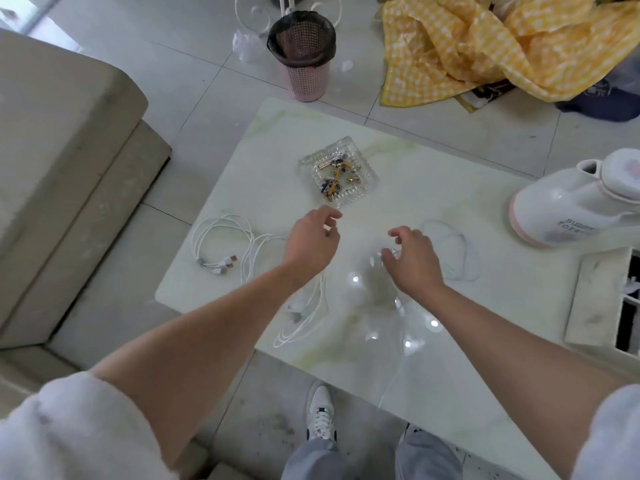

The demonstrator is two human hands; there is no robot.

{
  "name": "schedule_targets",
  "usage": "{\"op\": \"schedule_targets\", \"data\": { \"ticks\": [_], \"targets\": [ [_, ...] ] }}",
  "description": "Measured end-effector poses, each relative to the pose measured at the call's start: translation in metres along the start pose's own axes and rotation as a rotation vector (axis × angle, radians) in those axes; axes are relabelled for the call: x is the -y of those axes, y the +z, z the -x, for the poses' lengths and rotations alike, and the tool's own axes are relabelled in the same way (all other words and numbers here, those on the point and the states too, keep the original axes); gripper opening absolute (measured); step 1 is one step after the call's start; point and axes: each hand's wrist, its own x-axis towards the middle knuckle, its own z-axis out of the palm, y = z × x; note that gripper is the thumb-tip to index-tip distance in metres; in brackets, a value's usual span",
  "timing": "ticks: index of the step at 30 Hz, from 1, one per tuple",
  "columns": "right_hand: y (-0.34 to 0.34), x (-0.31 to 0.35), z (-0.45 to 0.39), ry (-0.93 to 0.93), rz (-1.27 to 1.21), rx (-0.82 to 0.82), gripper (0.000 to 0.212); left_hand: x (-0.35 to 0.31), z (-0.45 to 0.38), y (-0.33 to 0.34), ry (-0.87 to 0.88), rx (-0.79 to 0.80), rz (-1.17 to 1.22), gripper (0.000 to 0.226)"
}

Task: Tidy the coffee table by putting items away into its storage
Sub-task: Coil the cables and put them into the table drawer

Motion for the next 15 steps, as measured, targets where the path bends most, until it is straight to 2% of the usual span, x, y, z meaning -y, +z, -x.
{"op": "schedule_targets", "data": {
  "ticks": [3,4,5,7,9,10,13,15],
  "targets": [
    [0.039,0.038,0.007,0.227,-0.207,0.428,0.038,0.032,0.0,-0.061,0.007,-0.266,-0.127,0.043],
    [0.052,0.049,0.01,0.284,-0.249,0.53,0.04,0.047,-0.002,-0.076,-0.06,-0.256,-0.166,0.051],
    [0.065,0.056,0.015,0.316,-0.257,0.581,0.041,0.062,-0.004,-0.088,-0.159,-0.167,-0.188,0.058],
    [0.089,0.071,0.025,0.29,-0.205,0.543,0.046,0.092,-0.003,-0.1,-0.374,0.147,-0.172,0.067],
    [0.109,0.083,0.035,0.174,-0.085,0.41,0.046,0.114,0.01,-0.094,-0.48,0.396,-0.159,0.068],
    [0.116,0.087,0.038,0.133,-0.061,0.369,0.049,0.121,0.015,-0.087,-0.488,0.436,-0.186,0.065],
    [0.138,0.103,0.042,0.134,0.008,0.434,0.085,0.136,0.017,-0.065,-0.433,0.401,-0.315,0.046],
    [0.151,0.108,0.042,0.143,0.108,0.432,0.086,0.14,0.016,-0.06,-0.388,0.41,-0.442,0.037]
  ]
}}
